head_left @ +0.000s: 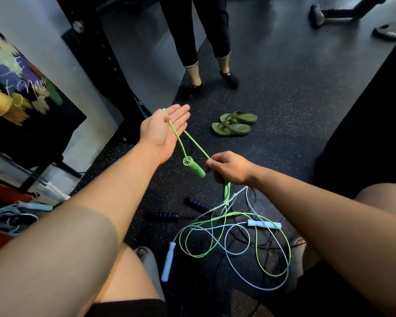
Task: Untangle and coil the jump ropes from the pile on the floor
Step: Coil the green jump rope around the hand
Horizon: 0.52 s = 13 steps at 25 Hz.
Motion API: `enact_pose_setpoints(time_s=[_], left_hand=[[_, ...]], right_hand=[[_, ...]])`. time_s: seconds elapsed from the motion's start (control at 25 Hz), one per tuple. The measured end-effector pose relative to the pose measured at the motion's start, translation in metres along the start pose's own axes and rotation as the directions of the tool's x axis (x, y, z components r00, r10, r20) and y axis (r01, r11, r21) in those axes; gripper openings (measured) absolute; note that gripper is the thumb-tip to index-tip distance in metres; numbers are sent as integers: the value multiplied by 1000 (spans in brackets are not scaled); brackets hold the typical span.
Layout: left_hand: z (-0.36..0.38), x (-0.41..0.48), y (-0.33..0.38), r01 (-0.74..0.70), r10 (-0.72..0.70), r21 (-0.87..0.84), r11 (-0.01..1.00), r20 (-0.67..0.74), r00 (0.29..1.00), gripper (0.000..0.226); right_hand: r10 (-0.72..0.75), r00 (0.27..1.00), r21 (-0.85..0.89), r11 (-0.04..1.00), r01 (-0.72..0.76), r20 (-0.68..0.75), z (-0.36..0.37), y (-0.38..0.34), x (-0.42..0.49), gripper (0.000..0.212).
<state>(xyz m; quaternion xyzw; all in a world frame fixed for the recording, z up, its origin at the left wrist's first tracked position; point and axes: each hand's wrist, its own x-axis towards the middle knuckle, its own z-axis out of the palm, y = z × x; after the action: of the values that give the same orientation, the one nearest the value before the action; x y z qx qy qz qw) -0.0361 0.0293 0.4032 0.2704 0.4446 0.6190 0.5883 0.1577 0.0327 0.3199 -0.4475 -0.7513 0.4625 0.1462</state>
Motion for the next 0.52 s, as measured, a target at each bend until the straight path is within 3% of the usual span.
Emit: enact_pose_setpoints(time_s=[0.12, 0.28, 0.36, 0.52], left_hand=[[-3, 6, -7, -36, 43, 121, 992, -54, 998, 49], [-4, 12, -16, -22, 32, 182, 983, -55, 998, 43], [-4, 15, -18, 18, -12, 222, 975, -29, 1000, 42], [5, 3, -37, 82, -126, 479, 874, 61, 990, 33]], right_hand=[[-142, 990, -211, 967, 139, 5, -5, -7, -11, 35], [-371, 929, -403, 850, 339, 0, -14, -20, -19, 36], [-445, 895, -441, 807, 392, -18, -17, -25, -20, 37], [-526, 843, -402, 800, 445, -112, -25, -34, -20, 28]])
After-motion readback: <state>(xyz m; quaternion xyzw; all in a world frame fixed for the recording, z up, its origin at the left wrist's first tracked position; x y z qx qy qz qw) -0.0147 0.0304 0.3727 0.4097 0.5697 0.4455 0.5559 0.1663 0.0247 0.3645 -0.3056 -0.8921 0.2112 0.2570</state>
